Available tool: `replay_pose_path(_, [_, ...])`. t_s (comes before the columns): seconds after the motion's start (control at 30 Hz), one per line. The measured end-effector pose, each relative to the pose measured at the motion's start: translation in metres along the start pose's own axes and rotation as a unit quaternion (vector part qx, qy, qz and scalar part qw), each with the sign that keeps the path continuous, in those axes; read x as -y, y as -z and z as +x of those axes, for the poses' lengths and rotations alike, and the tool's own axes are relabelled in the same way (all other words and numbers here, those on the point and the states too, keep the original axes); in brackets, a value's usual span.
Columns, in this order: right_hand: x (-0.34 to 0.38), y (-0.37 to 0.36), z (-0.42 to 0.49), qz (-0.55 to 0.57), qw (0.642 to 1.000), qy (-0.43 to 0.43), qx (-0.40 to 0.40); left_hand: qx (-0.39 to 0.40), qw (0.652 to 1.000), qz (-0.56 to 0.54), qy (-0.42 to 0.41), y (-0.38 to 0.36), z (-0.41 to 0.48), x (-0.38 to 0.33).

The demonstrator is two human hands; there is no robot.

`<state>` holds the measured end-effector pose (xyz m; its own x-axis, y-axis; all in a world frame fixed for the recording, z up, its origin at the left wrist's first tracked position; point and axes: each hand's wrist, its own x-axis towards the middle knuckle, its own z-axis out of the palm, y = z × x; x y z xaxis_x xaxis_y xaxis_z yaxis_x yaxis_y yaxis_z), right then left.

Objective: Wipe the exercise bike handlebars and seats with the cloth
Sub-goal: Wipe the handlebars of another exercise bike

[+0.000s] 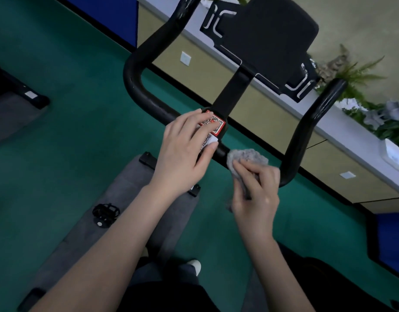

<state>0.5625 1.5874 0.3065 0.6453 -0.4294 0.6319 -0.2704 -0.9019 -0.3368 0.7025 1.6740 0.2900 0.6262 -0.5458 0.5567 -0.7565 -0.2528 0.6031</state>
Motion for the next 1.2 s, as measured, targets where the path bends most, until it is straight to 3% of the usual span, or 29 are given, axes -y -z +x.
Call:
replay_pose_path(0.13, [0.018,-0.021,0.002,0.039,0.997,-0.038,-0.049,-0.005,1.000,-0.009,0.003,0.001,0.001,0.000])
replay_pose_path(0.37, [0.012,-0.022,-0.004,0.038,0.999,0.014,-0.037,0.003,0.999,-0.049,0.022,0.001,0.001,0.001])
replay_pose_path(0.6, [0.019,-0.041,-0.001,0.073,0.995,0.005,-0.072,0.003,0.997,-0.072,0.035,0.003,0.003,0.002])
replay_pose_path(0.83, [-0.007,-0.020,-0.015,-0.018,0.995,0.081,-0.048,0.003,0.995,-0.092,0.049,0.004,0.002,-0.001])
replay_pose_path(1.03, [0.005,-0.021,-0.017,0.015,0.997,0.018,-0.073,0.006,0.996,-0.076,0.048,0.005,0.002,-0.002])
replay_pose_path(1.2, [-0.008,-0.007,-0.015,0.008,0.996,-0.012,-0.084,0.009,1.000,-0.002,0.001,0.007,0.003,-0.008])
